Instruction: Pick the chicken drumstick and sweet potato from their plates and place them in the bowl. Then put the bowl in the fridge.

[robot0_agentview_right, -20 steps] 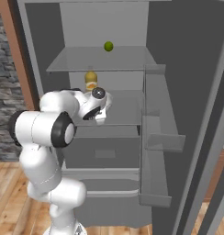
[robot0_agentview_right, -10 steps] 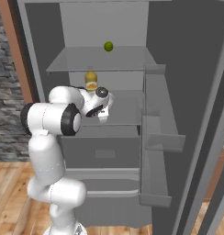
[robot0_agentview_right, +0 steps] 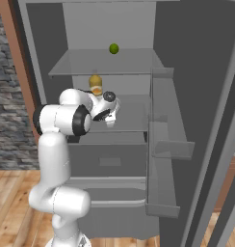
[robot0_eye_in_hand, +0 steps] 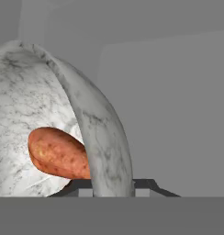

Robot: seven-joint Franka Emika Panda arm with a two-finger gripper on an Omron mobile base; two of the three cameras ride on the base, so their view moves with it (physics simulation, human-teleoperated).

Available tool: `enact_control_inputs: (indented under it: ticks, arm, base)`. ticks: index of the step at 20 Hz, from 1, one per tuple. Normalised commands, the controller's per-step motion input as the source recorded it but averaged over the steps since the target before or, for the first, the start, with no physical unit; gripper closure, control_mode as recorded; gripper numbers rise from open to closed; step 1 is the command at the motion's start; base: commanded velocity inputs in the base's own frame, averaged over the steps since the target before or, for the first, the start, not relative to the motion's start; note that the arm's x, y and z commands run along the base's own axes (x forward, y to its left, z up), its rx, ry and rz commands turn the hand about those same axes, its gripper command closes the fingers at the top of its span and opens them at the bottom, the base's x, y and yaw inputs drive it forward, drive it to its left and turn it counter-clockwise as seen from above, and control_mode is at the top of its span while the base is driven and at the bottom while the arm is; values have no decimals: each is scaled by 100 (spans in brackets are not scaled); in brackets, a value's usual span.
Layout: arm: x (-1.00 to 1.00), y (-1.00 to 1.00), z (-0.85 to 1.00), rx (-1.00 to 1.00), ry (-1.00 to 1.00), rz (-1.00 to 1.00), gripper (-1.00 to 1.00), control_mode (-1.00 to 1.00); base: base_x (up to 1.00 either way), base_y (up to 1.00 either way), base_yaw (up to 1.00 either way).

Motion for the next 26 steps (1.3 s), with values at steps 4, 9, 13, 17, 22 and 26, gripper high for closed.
enact_control_inputs:
  ticks: [4,9,13,17,22,26]
  arm:
    - [52,3,-21,0,1,0,100,-100]
    - [35,3,-21,0,0,0,100,-100]
    - [1,10,-8,0,1,0,-100,-100]
    - [-14,8,0,0,0,1,-100,-100]
    - [-29,1,11,0,-4,2,-100,-100]
    - [-38,-1,23,3,-1,1,-100,-100]
  base:
    - [0,0,0]
    - [0,0,0]
    - [0,0,0]
    - [0,0,0]
    - [0,0,0]
    - [0,0,0]
